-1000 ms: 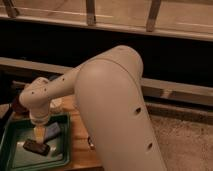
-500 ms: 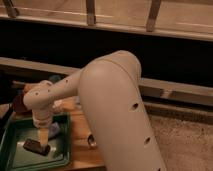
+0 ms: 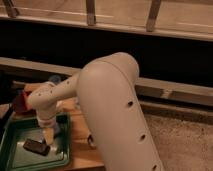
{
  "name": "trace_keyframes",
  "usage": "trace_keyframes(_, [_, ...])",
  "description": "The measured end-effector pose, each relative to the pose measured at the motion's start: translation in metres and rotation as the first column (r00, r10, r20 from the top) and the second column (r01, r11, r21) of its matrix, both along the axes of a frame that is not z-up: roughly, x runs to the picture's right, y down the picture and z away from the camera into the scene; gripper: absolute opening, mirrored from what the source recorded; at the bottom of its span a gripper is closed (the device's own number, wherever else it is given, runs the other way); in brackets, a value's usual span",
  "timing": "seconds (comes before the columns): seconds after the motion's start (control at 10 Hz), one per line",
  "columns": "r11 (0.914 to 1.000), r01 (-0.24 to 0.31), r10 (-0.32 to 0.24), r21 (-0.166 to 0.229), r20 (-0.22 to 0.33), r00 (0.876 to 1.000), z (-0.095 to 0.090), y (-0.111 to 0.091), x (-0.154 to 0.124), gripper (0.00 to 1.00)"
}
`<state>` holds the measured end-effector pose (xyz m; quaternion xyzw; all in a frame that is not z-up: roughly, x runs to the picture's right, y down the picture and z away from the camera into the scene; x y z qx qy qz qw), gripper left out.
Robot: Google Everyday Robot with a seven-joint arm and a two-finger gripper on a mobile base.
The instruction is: Place sponge in red bowl
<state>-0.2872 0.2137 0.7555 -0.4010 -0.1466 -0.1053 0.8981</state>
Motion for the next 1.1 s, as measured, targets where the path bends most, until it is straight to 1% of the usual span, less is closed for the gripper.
trace_keyframes(0.1, [0.9998, 0.021, -0.021, -0.002, 0.005, 1.0, 0.005, 0.001, -0.003, 0.8])
trace_keyframes(0.5, [0.998, 0.063, -0.062, -0.005, 0.022, 0.998, 0.02, 0.007, -0.006, 0.8])
trace_keyframes(0.7, [0.997, 0.077, -0.077, -0.002, 0.02, 0.997, 0.025, 0.012, -0.006, 0.8])
trace_keyframes(0.8, [0.9966, 0.082, -0.082, 0.002, 0.01, 0.997, 0.027, 0.014, -0.005, 0.8])
trace_keyframes(0.9, [0.9961, 0.088, -0.088, 0.007, -0.004, 0.996, 0.029, 0.016, -0.005, 0.76])
trace_keyframes(1.1, [0.9952, 0.096, -0.096, 0.016, -0.029, 0.995, 0.031, 0.019, -0.003, 0.56])
